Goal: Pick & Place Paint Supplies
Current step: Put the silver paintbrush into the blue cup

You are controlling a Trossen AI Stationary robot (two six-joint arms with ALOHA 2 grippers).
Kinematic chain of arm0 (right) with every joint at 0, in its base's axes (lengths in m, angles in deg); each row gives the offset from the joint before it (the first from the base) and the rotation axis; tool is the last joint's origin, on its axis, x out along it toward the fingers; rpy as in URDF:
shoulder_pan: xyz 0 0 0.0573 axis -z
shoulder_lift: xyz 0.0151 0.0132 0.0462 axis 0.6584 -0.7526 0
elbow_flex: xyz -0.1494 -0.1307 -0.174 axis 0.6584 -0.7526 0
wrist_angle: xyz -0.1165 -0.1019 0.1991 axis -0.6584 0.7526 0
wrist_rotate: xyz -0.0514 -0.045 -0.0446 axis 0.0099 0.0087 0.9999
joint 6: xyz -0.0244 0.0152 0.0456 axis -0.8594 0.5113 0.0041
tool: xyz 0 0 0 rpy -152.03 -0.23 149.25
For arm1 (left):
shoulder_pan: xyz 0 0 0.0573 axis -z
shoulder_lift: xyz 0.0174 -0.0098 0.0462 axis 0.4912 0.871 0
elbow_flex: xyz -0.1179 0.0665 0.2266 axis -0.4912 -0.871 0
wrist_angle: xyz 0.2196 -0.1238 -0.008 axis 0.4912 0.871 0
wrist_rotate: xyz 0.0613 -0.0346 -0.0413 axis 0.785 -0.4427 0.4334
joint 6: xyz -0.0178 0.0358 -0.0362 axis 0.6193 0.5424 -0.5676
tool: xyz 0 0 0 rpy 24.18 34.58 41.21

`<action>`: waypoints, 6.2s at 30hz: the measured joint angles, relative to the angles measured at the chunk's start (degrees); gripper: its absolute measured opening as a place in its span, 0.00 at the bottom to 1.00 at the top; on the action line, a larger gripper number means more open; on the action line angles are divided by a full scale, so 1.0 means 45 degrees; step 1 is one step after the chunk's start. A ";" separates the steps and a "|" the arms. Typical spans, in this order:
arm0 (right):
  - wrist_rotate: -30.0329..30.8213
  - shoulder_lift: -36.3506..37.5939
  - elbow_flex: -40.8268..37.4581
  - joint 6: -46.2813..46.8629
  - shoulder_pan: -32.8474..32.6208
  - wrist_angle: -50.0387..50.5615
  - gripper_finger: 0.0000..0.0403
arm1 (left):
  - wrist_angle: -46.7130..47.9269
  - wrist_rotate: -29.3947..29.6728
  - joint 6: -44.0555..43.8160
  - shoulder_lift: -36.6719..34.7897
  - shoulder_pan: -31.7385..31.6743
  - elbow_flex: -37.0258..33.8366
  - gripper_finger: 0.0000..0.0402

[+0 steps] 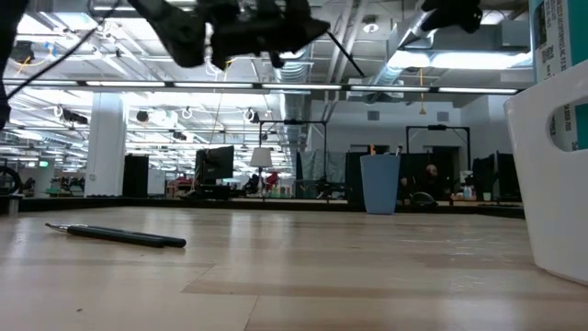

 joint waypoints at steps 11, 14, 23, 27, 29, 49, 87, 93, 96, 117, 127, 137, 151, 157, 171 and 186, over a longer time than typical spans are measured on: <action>0.0042 0.0348 0.0000 0.0076 0.0037 0.0736 0.40 | 0.0879 -0.0785 -0.0284 0.3720 -0.1371 0.3306 0.01; 0.0063 0.0335 0.0000 0.0074 0.0044 0.0860 0.39 | 0.1312 -0.0865 -0.0210 0.4259 -0.1342 0.3676 0.01; 0.0423 0.0340 -0.0004 0.0073 0.0044 0.0850 0.36 | 0.1496 -0.0826 0.0230 0.5424 -0.1390 0.4070 0.01; 0.0423 0.0340 -0.0005 0.0073 0.0044 0.0848 0.35 | 0.1593 -0.0741 0.0245 0.5517 -0.1448 0.4075 0.01; 0.0423 0.0340 -0.0005 0.0073 0.0044 0.0845 0.34 | 0.1783 -0.0561 0.0365 0.5517 -0.1448 0.4075 0.01; 0.0423 0.0335 -0.0005 0.0063 0.0044 0.0840 0.33 | 0.2222 -0.0019 0.0239 0.5521 -0.1448 0.4075 0.12; 0.0316 -0.0841 -0.0900 0.0403 -0.0039 -0.1640 0.33 | 1.4717 -0.0754 0.0095 -1.0329 0.7148 -0.6356 0.51; 0.0286 -0.1722 -0.0904 0.0733 -0.0039 -0.2002 0.33 | 1.1963 0.0323 -0.0606 -0.9800 0.8164 -0.8833 0.51; 0.0277 -0.2071 -0.0897 0.0737 -0.0034 -0.2121 0.33 | 1.1817 0.0340 -0.0726 -0.9289 0.8571 -0.9228 0.51; 0.0272 -0.2370 -0.0894 0.1734 -0.0039 -0.2722 0.33 | 1.1024 0.0623 -0.0658 -0.5208 0.9797 -0.9481 0.51; 0.0272 -0.2370 -0.0894 0.1734 -0.0039 -0.2696 0.33 | 1.0890 0.1034 -0.2194 -0.5107 0.9854 -0.9471 0.35; 0.0272 -0.2370 -0.0894 0.1627 -0.0039 -0.2686 0.33 | 1.0904 0.0907 -0.2596 -0.5101 0.9844 -0.9471 0.07; 0.0272 -0.2370 -0.0894 0.1598 -0.0039 -0.2730 0.33 | 1.1088 0.0643 -0.4949 -0.5386 0.9707 -0.9312 0.00; -0.0189 -0.2370 -0.0894 0.1483 -0.0032 -0.3578 0.33 | 1.1269 0.0763 -0.5150 -0.6512 0.8953 -0.8247 0.00; -0.0860 -0.3684 0.0933 0.0253 0.0035 -0.4372 0.35 | 1.4851 0.0542 -0.0793 -0.6803 0.5725 -0.4761 0.00; 0.0906 -0.2209 0.4323 -0.0394 0.0151 0.0567 0.27 | 1.5408 0.0783 0.1763 -0.6391 0.1297 -0.1985 0.00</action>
